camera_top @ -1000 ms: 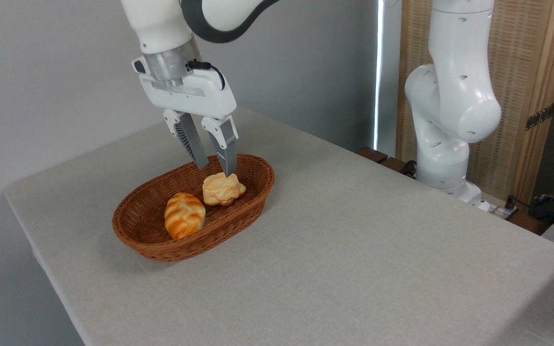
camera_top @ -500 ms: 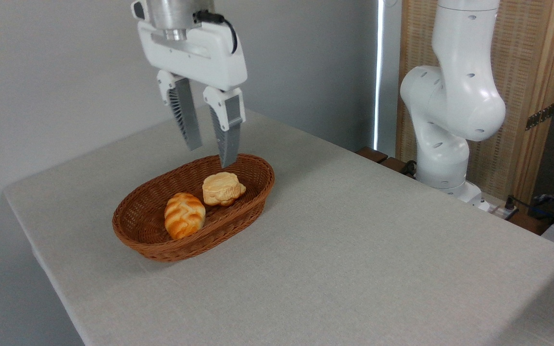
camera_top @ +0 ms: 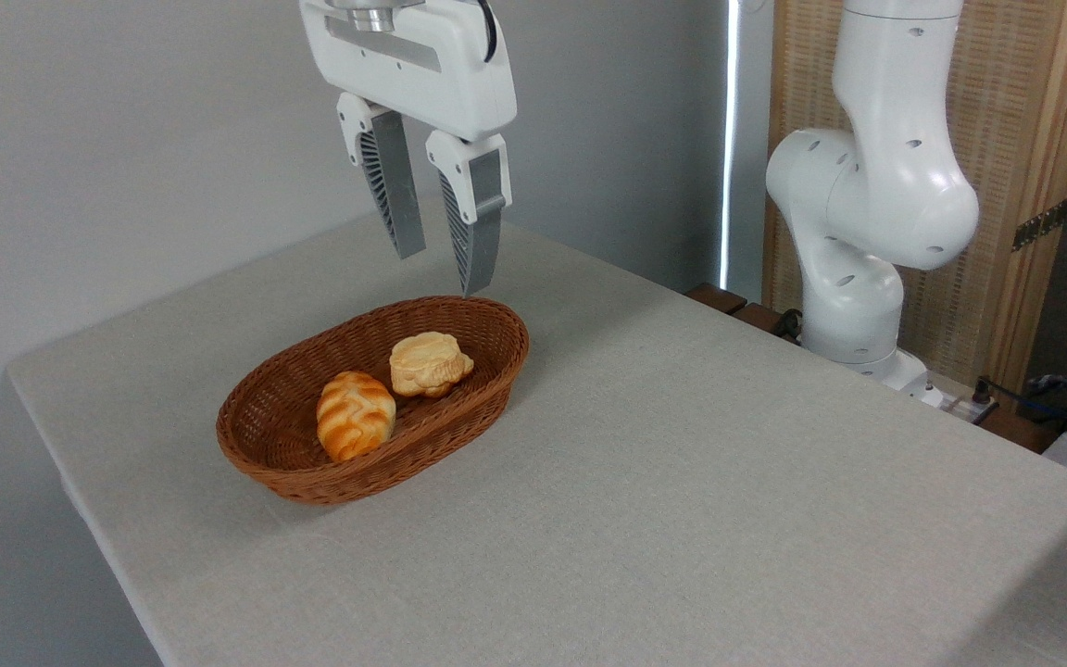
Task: Put bread into the basket
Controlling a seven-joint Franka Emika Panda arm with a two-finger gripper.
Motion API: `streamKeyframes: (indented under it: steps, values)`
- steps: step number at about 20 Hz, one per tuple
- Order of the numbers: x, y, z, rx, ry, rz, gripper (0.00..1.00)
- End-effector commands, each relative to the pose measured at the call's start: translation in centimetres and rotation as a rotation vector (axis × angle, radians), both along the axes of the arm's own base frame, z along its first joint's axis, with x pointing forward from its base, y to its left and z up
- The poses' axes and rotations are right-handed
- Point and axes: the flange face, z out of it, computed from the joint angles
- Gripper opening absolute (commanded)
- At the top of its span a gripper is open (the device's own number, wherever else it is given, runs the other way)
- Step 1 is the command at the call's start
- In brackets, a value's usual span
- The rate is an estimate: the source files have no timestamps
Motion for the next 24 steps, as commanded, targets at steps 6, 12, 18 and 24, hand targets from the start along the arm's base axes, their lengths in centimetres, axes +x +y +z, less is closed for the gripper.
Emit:
streamKeyframes:
  steps: [6,12,18,24]
  values:
    - [2.5,-0.9,-1.7,0.008,-0.032,0.04,1.0]
    - [3.2,-0.2,-1.8,0.003,-0.063,0.056,1.0]
    - [2.6,-0.3,-2.2,0.011,-0.014,0.001,1.0]
    - [2.5,0.2,-2.2,0.013,-0.006,-0.03,1.0]
